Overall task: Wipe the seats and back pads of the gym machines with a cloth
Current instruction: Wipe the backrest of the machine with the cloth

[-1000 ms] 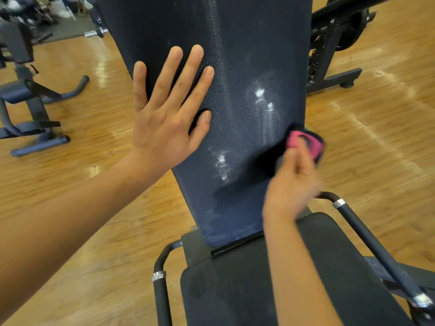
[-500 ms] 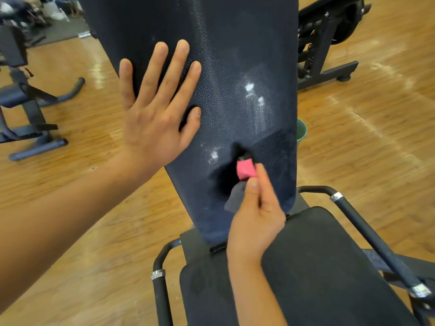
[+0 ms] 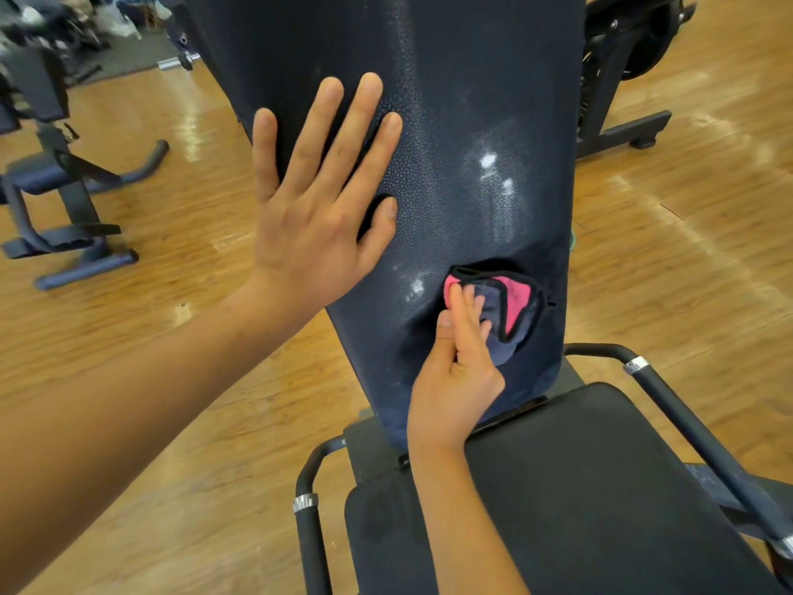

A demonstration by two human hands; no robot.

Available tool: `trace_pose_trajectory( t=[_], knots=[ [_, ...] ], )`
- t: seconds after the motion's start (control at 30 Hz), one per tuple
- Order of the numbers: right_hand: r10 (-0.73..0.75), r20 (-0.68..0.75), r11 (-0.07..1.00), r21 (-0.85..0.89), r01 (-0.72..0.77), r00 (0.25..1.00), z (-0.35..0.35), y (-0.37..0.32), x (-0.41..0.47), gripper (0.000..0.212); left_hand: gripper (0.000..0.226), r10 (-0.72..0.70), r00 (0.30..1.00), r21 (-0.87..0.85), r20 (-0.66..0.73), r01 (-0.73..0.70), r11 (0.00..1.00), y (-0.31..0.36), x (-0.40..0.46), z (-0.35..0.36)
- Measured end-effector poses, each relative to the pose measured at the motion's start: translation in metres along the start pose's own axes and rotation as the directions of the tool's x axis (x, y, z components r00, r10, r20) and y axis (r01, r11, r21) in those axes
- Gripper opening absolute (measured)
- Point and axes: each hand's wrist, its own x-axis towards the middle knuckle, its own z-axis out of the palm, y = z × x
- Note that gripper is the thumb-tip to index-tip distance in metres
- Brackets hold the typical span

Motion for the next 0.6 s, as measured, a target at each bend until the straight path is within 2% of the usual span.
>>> trace_pose_trajectory(
  t=[0.1,0.23,0.33,0.4,0.47,0.53,0.6],
  knots=[
    [0.081,0.062,0.992,0.09,-0.087,0.995,-0.005,-0.006,-0.01,0.038,0.053,-0.001,1.0,0.0,-0.004,0.001,1.0,0.0,0.0,0.0],
    [0.139,0.118,0.977,0.145,-0.156,0.983,-0.014,-0.026,-0.026,0.03,0.054,-0.005,1.0,0.001,0.001,0.005,1.0,-0.001,0.0,0.0],
    [0.223,-0.017,0.946,0.245,-0.213,0.975,-0.035,-0.037,-0.004,0.028,0.054,-0.008,1.0,0.002,0.0,0.008,1.0,-0.001,0.0,-0.001],
    [0.224,-0.162,0.943,0.284,-0.172,0.961,-0.059,-0.04,0.03,0.028,0.054,-0.004,1.0,0.009,-0.004,0.004,1.0,0.0,0.0,-0.001],
    [0.21,-0.244,0.942,0.311,-0.129,0.947,-0.076,-0.038,0.066,0.031,0.054,-0.004,1.0,0.013,-0.007,0.004,1.0,0.0,0.0,-0.001],
    [0.181,-0.26,0.947,0.306,-0.097,0.949,-0.073,-0.034,0.092,0.031,0.054,-0.001,1.0,0.011,-0.007,0.002,1.0,0.0,0.0,0.0],
    [0.133,-0.175,0.968,0.235,-0.09,0.976,-0.051,-0.029,0.097,0.029,0.054,-0.003,1.0,0.006,-0.012,0.003,1.0,-0.001,0.0,0.0]
  ],
)
